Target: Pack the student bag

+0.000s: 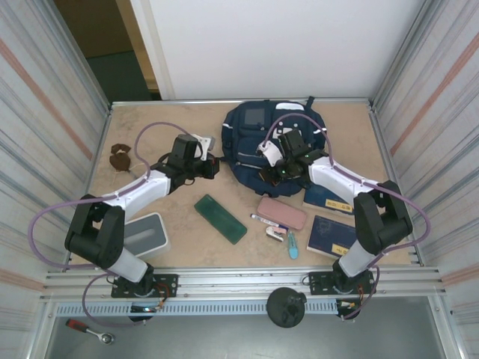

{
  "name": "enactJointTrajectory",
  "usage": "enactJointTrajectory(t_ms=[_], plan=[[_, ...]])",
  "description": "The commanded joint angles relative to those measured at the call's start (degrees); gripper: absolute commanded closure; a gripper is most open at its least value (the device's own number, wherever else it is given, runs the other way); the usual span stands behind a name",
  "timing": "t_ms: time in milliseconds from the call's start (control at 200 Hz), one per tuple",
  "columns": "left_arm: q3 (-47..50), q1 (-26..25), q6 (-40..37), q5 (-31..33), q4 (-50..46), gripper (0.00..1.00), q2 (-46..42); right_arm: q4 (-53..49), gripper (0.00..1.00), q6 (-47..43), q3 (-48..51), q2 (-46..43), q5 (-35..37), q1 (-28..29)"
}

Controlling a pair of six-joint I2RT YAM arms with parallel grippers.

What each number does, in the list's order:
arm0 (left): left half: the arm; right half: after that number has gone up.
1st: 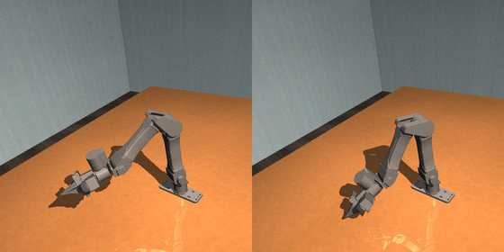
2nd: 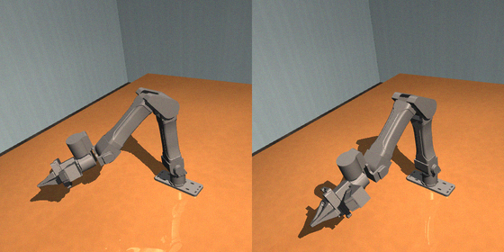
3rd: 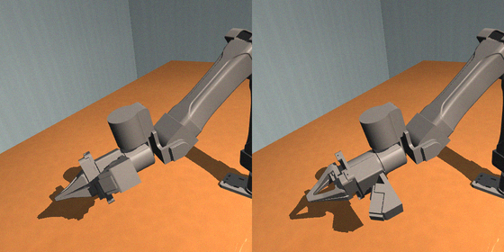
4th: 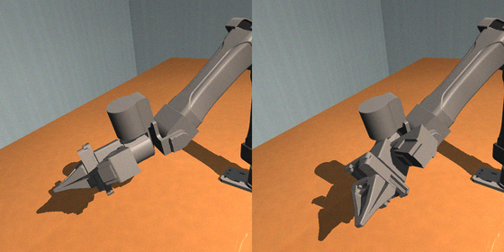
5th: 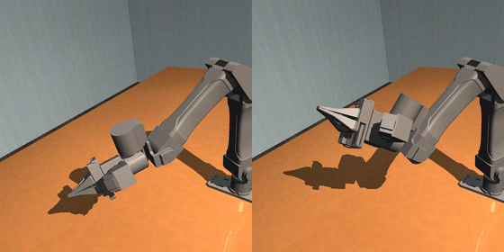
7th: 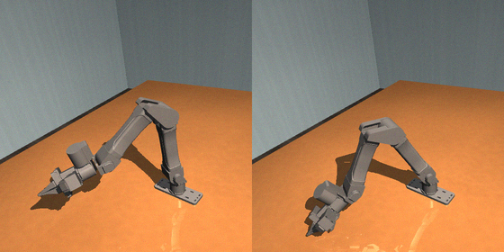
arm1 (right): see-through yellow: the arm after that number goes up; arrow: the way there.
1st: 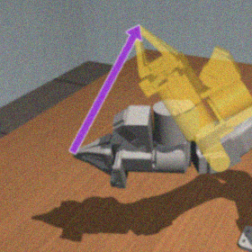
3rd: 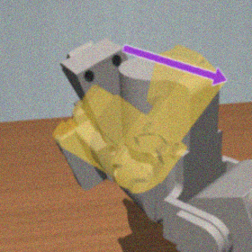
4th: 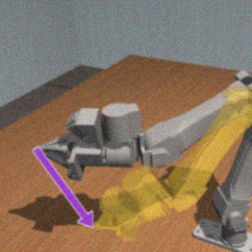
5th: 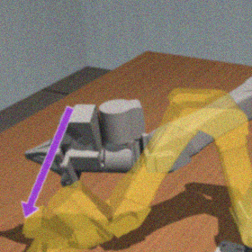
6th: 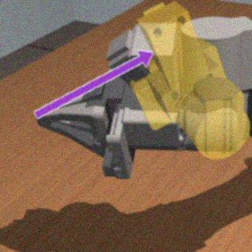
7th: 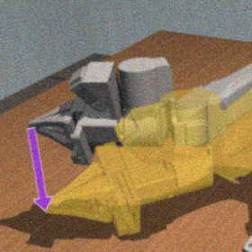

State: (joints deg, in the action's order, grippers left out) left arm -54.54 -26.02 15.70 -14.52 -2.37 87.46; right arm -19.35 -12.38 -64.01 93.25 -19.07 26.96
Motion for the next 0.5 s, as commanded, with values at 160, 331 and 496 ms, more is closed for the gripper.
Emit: enactJointTrajectory(t_ms=[160, 331, 496], plan=[[1.46, -0.35, -1.91, -5.77, 3.49, 0.87, -0.61, -1.33, 1.0, -1.85, -4.07, 0.32, -0.49, -0.42], [-1.04, 1.12, -6.39, -14.09, 3.97, 0.62, 3.65, -1.83, 1.0, -2.26, -3.8, -0.47, -1.14, -0.76], [-4.47, 1.72, -10.97, -18.66, 4.1, 0.47, 8.56, -2.35, 1.0, -2.21, -4.14, -0.47, -1.4, -0.86]])
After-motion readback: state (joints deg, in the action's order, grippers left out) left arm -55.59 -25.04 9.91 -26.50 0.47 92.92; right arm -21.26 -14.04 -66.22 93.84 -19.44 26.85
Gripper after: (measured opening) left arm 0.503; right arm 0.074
